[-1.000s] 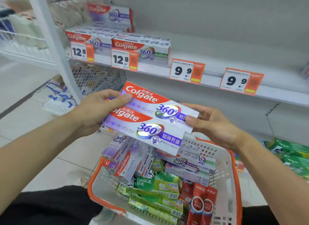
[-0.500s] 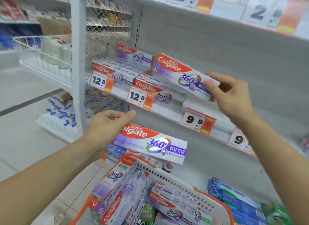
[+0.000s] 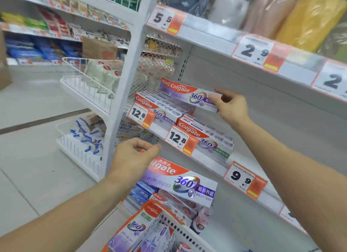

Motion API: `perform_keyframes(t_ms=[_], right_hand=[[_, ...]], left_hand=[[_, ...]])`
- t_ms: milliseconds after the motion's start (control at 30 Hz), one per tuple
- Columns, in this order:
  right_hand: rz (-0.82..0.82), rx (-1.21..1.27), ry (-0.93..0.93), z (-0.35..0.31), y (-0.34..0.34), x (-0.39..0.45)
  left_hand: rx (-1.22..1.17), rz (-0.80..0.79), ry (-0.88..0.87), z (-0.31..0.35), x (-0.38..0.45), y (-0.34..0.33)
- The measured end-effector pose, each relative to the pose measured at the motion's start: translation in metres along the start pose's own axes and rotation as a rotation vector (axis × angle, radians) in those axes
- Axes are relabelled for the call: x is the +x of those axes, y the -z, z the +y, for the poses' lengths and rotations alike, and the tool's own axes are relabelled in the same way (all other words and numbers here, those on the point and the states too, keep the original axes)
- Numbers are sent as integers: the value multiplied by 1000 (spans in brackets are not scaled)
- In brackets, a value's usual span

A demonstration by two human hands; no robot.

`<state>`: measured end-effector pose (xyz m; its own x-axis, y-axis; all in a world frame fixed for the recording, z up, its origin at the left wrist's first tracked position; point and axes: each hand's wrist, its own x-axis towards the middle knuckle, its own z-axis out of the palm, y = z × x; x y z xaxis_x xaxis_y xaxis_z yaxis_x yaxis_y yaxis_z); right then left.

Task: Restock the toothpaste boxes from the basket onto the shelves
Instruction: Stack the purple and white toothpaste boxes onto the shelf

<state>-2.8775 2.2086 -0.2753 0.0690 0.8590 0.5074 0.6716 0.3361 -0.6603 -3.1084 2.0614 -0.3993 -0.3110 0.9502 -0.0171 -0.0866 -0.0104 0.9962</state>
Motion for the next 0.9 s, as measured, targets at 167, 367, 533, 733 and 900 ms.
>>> perform_keyframes(t_ms=[167, 367, 533, 733, 900], right_hand=[[-28, -89, 43, -6, -49, 39], [-188, -517, 129, 5, -78, 58], [-192, -735, 180, -1, -94, 71], [-167, -820, 139, -3, -103, 75], [-199, -932, 163, -3, -94, 75]], left_hand=[[-55, 72, -1, 8, 6, 1], [-91, 82, 0, 12, 13, -1], [-194, 89, 14, 22, 13, 7], [-243, 86, 9, 27, 8, 4], [-235, 86, 9, 26, 8, 5]])
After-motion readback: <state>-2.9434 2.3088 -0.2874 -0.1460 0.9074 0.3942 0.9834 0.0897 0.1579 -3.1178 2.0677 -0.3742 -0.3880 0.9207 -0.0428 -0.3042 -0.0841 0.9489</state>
